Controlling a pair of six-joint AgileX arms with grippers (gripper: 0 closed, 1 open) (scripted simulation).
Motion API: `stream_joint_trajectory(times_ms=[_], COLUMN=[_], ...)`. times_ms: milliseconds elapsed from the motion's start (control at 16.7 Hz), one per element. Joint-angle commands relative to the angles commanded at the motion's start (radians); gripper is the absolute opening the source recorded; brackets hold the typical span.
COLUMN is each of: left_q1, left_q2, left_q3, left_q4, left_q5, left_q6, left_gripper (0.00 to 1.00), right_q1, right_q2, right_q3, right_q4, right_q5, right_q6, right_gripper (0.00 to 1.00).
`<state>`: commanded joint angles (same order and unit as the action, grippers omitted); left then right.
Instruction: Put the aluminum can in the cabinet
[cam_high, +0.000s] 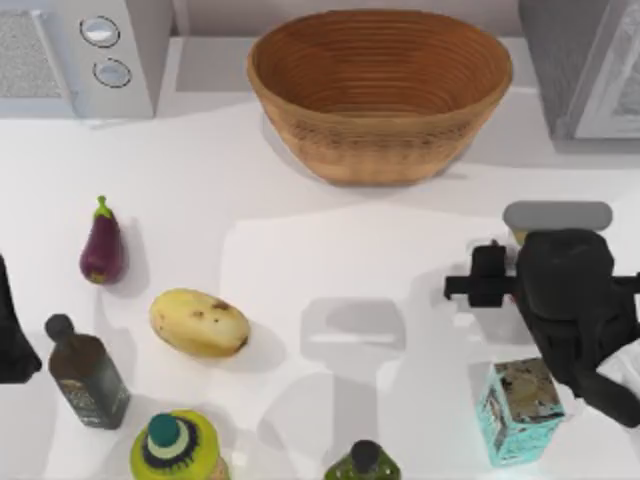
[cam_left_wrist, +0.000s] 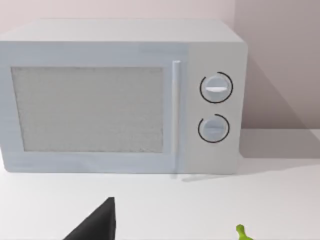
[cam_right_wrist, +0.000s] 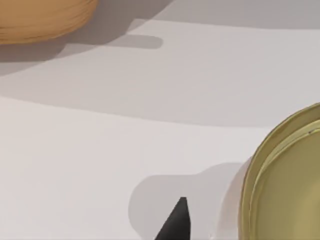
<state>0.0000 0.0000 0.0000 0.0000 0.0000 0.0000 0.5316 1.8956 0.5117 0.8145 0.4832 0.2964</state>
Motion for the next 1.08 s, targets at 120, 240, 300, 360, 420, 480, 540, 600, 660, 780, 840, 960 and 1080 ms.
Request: stream_joint_trajectory(times_ms=[120, 240, 300, 360, 420, 480, 540, 600, 660, 780, 840, 960, 1080], left_q1=[0.0, 0.0, 0.0, 0.0, 0.0, 0.0, 0.0, 0.0, 0.0, 0.0, 0.0, 0.0, 0.0], left_q2=[0.0, 0.0, 0.0, 0.0, 0.0, 0.0, 0.0, 0.0, 0.0, 0.0, 0.0, 0.0, 0.0], left_q3=[0.0, 0.0, 0.0, 0.0, 0.0, 0.0, 0.0, 0.0, 0.0, 0.0, 0.0, 0.0, 0.0], left_q4=[0.0, 0.0, 0.0, 0.0, 0.0, 0.0, 0.0, 0.0, 0.0, 0.0, 0.0, 0.0, 0.0], left_q5=[0.0, 0.0, 0.0, 0.0, 0.0, 0.0, 0.0, 0.0, 0.0, 0.0, 0.0, 0.0, 0.0], left_q6=[0.0, 0.0, 0.0, 0.0, 0.0, 0.0, 0.0, 0.0, 0.0, 0.0, 0.0, 0.0, 0.0], left_gripper=[1.0, 1.0, 1.0, 1.0, 1.0, 1.0, 1.0, 1.0, 1.0, 1.0, 1.0, 1.0, 1.0], right_q1=[0.0, 0.0, 0.001, 0.0, -0.003, -0.008, -0.014, -0.018, -0.021, -0.022, -0.021, -0.017, -0.012], right_q2=[0.0, 0.0, -0.001, -0.002, -0.009, -0.021, -0.039, -0.062, -0.09, -0.154, -0.19, -0.265, -0.34], right_q3=[0.0, 0.0, 0.0, 0.0, 0.003, 0.01, 0.021, 0.034, 0.05, 0.087, 0.107, 0.148, 0.189], right_q4=[0.0, 0.0, 0.0, -0.002, -0.013, -0.033, -0.061, -0.097, -0.139, -0.238, -0.293, -0.407, -0.521], right_q5=[0.0, 0.0, 0.0, 0.0, 0.001, 0.001, 0.002, 0.003, 0.003, 0.004, 0.003, 0.002, 0.0], right_q6=[0.0, 0.0, 0.001, 0.001, 0.001, 0.002, 0.002, 0.002, 0.002, 0.003, 0.003, 0.002, 0.001], right_gripper=[0.0, 0.0, 0.0, 0.0, 0.0, 0.0, 0.0, 0.0, 0.0, 0.0, 0.0, 0.0, 0.0])
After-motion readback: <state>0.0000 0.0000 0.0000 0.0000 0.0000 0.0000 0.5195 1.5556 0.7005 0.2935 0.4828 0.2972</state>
